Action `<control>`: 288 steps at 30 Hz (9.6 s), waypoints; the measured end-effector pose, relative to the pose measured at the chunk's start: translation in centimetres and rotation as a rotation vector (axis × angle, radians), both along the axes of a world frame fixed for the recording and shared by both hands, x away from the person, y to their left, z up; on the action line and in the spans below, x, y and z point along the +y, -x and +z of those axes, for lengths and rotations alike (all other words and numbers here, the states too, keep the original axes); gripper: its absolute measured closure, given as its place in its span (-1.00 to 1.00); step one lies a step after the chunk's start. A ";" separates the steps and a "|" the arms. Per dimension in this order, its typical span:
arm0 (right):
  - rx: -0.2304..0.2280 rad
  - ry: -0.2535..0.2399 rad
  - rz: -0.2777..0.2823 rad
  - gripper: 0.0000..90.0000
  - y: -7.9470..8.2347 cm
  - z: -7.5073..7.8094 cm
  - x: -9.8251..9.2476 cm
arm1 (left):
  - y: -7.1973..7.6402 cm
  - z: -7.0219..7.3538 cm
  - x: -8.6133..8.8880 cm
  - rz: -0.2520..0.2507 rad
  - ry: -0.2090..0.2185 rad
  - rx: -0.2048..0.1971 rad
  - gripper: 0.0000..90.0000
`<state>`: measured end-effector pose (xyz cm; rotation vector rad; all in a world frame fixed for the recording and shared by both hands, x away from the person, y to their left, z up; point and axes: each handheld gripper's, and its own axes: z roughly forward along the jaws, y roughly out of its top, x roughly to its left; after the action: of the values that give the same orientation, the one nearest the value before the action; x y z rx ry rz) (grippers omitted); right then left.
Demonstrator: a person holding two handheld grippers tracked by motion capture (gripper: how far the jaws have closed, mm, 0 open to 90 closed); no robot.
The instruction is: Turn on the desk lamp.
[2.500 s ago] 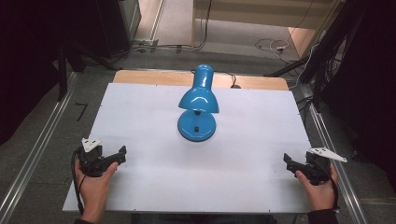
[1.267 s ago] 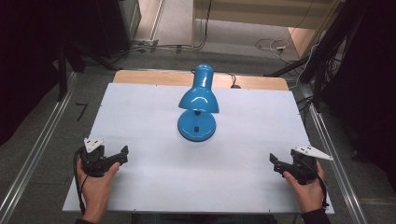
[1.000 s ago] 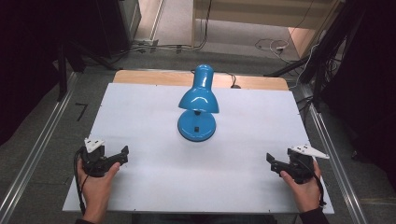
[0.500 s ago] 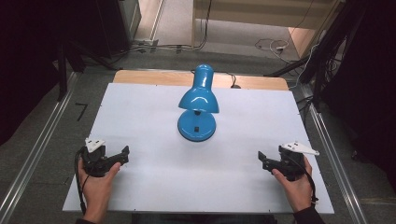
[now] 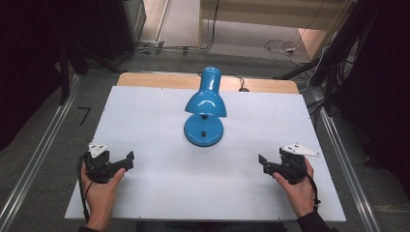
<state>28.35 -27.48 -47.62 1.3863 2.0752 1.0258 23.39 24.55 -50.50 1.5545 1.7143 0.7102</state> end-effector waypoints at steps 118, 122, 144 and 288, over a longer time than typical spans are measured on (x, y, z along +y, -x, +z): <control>-0.014 -0.022 0.241 -0.55 -4.3 0.5 13.0 | 0.2 0.0 0.2 0.001 0.009 -0.003 -0.84; -0.017 -0.023 0.241 -0.54 -4.4 0.5 13.2 | 0.2 0.0 0.2 0.004 0.008 -0.003 -0.84; -0.035 -0.038 0.256 -0.06 -5.1 0.2 14.9 | 0.2 0.0 0.3 0.002 0.013 -0.004 -0.84; 0.011 -0.040 0.225 -0.40 -1.9 0.7 3.5 | 0.1 -0.1 0.2 -0.003 0.025 0.005 -0.84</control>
<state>30.22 -24.00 -46.95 1.1988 2.2696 1.1563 23.27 24.78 -50.58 1.5422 1.7177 0.6817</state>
